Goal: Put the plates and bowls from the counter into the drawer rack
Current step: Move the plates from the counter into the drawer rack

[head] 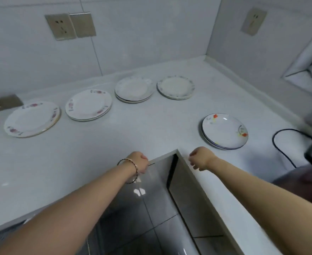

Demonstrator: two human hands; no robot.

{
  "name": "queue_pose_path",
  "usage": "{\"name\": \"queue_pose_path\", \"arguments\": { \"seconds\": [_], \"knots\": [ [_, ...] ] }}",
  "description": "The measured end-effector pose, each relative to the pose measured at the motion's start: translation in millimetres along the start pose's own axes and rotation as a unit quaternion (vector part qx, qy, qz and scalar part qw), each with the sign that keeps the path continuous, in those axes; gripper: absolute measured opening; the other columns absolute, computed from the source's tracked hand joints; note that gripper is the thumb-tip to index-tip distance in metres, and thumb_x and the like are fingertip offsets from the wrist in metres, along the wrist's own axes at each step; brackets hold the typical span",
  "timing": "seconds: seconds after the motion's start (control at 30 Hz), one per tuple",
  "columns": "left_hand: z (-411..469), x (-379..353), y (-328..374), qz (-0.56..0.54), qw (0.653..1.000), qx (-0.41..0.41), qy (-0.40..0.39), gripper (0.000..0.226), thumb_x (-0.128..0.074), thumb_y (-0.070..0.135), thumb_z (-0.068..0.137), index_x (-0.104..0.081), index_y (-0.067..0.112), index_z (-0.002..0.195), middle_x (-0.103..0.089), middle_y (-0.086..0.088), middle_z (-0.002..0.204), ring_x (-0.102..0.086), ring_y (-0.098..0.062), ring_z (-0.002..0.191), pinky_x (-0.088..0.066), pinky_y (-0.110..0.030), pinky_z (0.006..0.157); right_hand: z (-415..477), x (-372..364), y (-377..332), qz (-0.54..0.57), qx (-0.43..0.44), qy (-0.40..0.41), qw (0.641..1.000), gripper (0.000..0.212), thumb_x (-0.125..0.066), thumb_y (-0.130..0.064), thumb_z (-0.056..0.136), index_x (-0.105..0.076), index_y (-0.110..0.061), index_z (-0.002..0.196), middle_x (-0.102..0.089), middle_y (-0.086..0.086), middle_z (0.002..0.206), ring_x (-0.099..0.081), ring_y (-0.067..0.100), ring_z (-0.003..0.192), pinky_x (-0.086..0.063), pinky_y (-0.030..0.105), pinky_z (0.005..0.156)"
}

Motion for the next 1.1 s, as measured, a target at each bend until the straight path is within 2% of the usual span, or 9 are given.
{"name": "queue_pose_path", "arguments": {
  "seconds": [0.07, 0.17, 0.3, 0.37, 0.5, 0.57, 0.7, 0.97, 1.1],
  "knots": [
    [14.9, -17.2, 24.1, -0.027, 1.000, 0.011, -0.006, 0.021, -0.043, -0.001, 0.088, -0.057, 0.011, 0.078, -0.061, -0.011, 0.078, -0.060, -0.024, 0.068, -0.049, -0.013, 0.048, 18.5, 31.5, 23.6, 0.023, -0.033, 0.024, 0.999, 0.029, -0.043, -0.003, 0.084, -0.066, 0.008, 0.098, -0.070, 0.023, 0.094, -0.068, 0.036, 0.084, -0.052, 0.034, 0.069],
    [53.8, -43.2, 56.5, -0.019, 0.999, 0.018, -0.022, 0.036, -0.048, 0.003, 0.083, -0.053, 0.007, 0.119, -0.062, -0.018, 0.115, -0.064, -0.033, 0.105, -0.056, -0.035, 0.087, 44.9, 77.5, 55.6, 0.026, -0.085, 0.093, 0.992, 0.017, -0.041, -0.004, 0.082, -0.050, -0.005, 0.067, -0.055, 0.010, 0.070, -0.052, 0.023, 0.058, -0.036, 0.023, 0.048],
    [104.8, -88.5, 108.4, -0.006, 0.996, 0.014, -0.091, 0.048, -0.046, 0.005, 0.084, -0.043, 0.011, 0.131, -0.061, -0.018, 0.113, -0.063, -0.027, 0.087, -0.045, -0.027, 0.072, 85.9, 121.4, 96.6, 0.068, -0.158, 0.131, 0.976, 0.027, -0.045, -0.008, 0.088, -0.061, 0.003, 0.106, -0.062, 0.020, 0.110, -0.060, 0.033, 0.103, -0.041, 0.024, 0.064],
    [131.1, -113.0, 137.2, -0.008, 0.991, 0.014, -0.131, 0.051, -0.046, 0.006, 0.086, -0.037, 0.010, 0.136, -0.060, -0.018, 0.112, -0.062, -0.025, 0.080, -0.048, -0.027, 0.068, 106.2, 138.9, 119.0, 0.053, -0.182, 0.143, 0.971, 0.031, -0.043, -0.008, 0.087, -0.059, 0.002, 0.112, -0.059, 0.020, 0.121, -0.058, 0.034, 0.100, -0.040, 0.026, 0.072],
    [186.2, -156.5, 174.7, 0.012, 0.980, 0.045, -0.191, 0.064, -0.045, 0.014, 0.078, -0.024, 0.019, 0.138, -0.048, -0.020, 0.136, -0.055, -0.037, 0.122, -0.042, -0.051, 0.103, 137.4, 157.6, 160.8, 0.060, -0.246, 0.156, 0.955, 0.032, -0.043, -0.024, 0.091, -0.053, -0.002, 0.112, -0.057, 0.021, 0.117, -0.056, 0.034, 0.101, -0.037, 0.028, 0.076],
    [199.1, -169.9, 187.6, -0.009, 0.976, 0.067, -0.209, 0.054, -0.047, 0.014, 0.072, -0.035, 0.012, 0.125, -0.053, -0.019, 0.129, -0.059, -0.038, 0.117, -0.048, -0.050, 0.097, 143.5, 156.9, 175.8, 0.087, -0.276, 0.159, 0.944, 0.036, -0.047, -0.027, 0.090, -0.048, -0.003, 0.117, -0.056, 0.021, 0.116, -0.056, 0.035, 0.106, -0.040, 0.033, 0.080],
    [215.6, -190.4, 193.7, -0.092, 0.964, 0.110, -0.222, 0.036, -0.040, -0.004, 0.083, -0.047, 0.013, 0.113, -0.056, -0.012, 0.124, -0.060, -0.034, 0.092, -0.055, -0.030, 0.044, 153.7, 144.8, 194.8, 0.126, -0.313, 0.139, 0.931, 0.023, -0.041, -0.018, 0.094, -0.051, -0.002, 0.106, -0.060, 0.020, 0.108, -0.056, 0.033, 0.094, -0.044, 0.034, 0.080],
    [218.2, -182.3, 186.3, -0.138, 0.955, 0.109, -0.241, 0.038, -0.034, -0.009, 0.084, -0.045, 0.017, 0.109, -0.053, -0.012, 0.129, -0.057, -0.039, 0.113, -0.057, -0.043, 0.065, 151.8, 141.2, 185.9, 0.228, -0.296, 0.141, 0.917, 0.029, -0.042, -0.013, 0.094, -0.062, 0.004, 0.109, -0.058, 0.017, 0.083, -0.066, 0.040, 0.081, -0.055, 0.049, 0.085],
    [200.5, -150.3, 184.4, -0.166, 0.959, 0.075, -0.215, 0.046, -0.033, -0.010, 0.087, -0.041, 0.013, 0.127, -0.051, -0.010, 0.127, -0.055, -0.033, 0.107, -0.054, -0.043, 0.074, 143.2, 140.8, 158.0, 0.287, -0.238, 0.151, 0.915, 0.026, -0.048, -0.013, 0.092, -0.062, 0.001, 0.109, -0.057, 0.015, 0.084, -0.060, 0.033, 0.076, -0.055, 0.049, 0.085]
  ]
}}
Point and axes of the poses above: each hand's wrist, its own z-axis towards the middle knuckle, its own x-axis out of the back of the hand, y = z × x, the point moved 7 cm from there along z, towards the middle knuckle
